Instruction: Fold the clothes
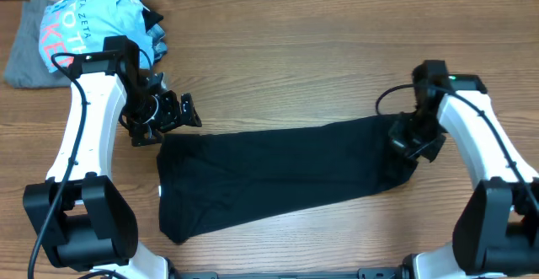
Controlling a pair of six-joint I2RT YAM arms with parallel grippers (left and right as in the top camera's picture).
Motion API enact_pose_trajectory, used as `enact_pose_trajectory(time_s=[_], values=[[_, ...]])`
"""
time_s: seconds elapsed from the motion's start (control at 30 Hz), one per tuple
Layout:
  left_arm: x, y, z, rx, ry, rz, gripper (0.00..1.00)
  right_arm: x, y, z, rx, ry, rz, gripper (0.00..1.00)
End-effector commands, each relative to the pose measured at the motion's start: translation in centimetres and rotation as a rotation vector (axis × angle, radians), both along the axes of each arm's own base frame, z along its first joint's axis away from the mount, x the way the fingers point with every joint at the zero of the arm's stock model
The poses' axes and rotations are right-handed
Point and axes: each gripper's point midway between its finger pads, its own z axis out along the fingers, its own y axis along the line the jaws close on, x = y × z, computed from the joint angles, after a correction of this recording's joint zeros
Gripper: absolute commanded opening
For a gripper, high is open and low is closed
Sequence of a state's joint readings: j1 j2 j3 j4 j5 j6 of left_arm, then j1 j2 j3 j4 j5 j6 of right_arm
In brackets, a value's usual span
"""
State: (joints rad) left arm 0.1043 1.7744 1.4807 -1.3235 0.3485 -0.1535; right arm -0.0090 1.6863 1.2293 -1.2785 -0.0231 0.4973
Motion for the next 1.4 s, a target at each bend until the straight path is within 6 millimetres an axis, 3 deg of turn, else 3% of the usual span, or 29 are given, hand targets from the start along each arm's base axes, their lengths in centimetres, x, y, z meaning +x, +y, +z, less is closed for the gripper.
enact_pose_trajectory(time_s=[0.0,0.27,0.53,1.0,1.37], values=[[-0.2,-0.4,0.3,-0.010,-0.010,-0.021,1.00,0.7,2.6,1.5,0.007,-0.057,0.079,0.04],[-0.3,-0.4,0.3,-0.010,-0.009,-0.021,1.00,0.4,9.9,1.5,0.086,-0.096,0.243,0.04],[-0.3,-0.4,0.3,-0.010,-0.009,-0.021,1.00,-1.3,16.7,1.8,0.200,-0.126,0.416,0.04],[-0.3,-0.4,0.3,-0.010,-0.008,-0.021,1.00,-2.9,24.1,1.0,0.251,-0.185,0.486,0.12],[-0.3,-0.4,0.3,-0.010,-0.008,-0.021,1.00,-4.4,27.1,-1.2,0.293,-0.132,0.532,0.15]])
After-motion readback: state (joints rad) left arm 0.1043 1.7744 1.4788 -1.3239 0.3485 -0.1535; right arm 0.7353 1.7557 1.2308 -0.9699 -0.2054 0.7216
